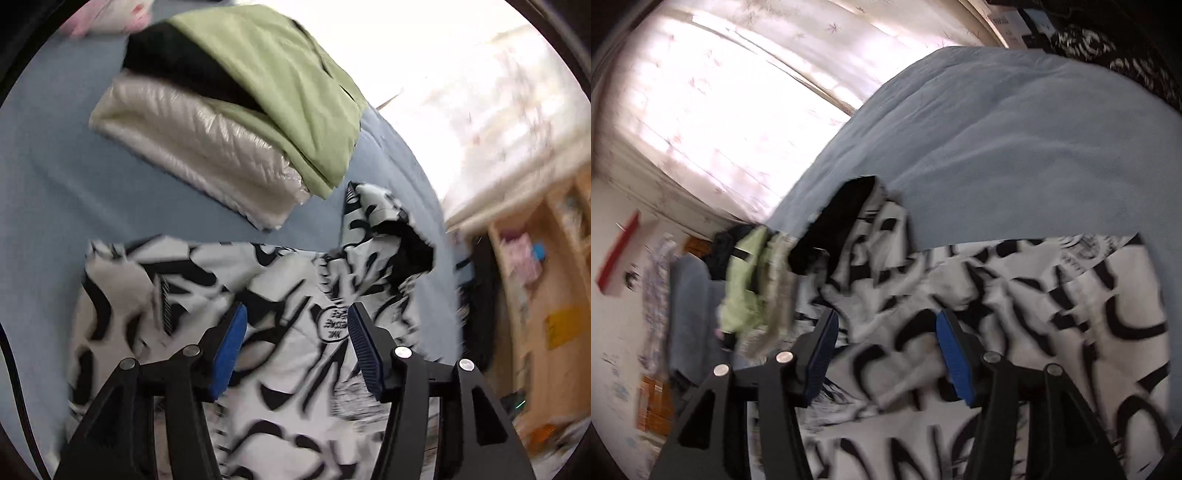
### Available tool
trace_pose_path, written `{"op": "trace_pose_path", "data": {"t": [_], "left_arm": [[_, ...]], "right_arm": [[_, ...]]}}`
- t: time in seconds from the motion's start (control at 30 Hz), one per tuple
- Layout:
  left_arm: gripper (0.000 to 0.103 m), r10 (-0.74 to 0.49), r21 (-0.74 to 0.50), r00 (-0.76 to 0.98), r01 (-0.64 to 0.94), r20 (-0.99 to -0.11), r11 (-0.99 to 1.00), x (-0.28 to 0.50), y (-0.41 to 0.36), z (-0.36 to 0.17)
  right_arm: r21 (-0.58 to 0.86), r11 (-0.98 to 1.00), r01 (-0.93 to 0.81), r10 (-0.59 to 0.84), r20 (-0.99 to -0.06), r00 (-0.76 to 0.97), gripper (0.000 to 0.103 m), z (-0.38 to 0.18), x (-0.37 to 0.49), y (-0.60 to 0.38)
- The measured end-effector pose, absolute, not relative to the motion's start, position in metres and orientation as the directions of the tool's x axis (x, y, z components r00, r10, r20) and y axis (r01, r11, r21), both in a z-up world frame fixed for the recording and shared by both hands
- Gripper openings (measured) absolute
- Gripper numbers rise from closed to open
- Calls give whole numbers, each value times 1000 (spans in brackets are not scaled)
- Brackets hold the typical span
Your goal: Fold large clothes
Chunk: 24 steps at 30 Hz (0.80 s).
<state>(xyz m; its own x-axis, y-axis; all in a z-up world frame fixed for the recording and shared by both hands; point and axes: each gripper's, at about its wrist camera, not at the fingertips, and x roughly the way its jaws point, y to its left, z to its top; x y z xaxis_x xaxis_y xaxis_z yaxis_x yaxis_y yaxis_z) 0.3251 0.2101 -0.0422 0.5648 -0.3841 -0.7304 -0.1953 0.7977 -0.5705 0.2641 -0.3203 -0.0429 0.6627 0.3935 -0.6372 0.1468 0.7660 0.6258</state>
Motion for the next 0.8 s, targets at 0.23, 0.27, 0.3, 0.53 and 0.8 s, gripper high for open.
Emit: {"op": "trace_pose_path", "data": {"t": [0.23, 0.27, 0.3, 0.53, 0.8], "left_arm": [[55, -251, -296, 470, -23, -846, 955, 342, 201, -65], [55, -245, -284, 462, -15, -853, 959, 345, 202, -68], [55, -238, -272, 454, -9, -858, 962, 348, 203, -72], [55, -216, -220, 405, 37, -888, 975, 372, 190, -95], [9, -127, -125, 487, 38, -864, 991, 364, 165, -88]], "right_arm": [[383, 912, 144, 224, -762, 607, 56, -71, 271, -340], [366, 920, 144, 213, -772, 599, 56, -76, 274, -343], [352, 926, 137, 210, -783, 586, 56, -82, 277, -346], [347, 933, 93, 262, -835, 484, 56, -116, 301, -347], [367, 929, 43, 291, -798, 528, 8, -113, 302, -339]]}}
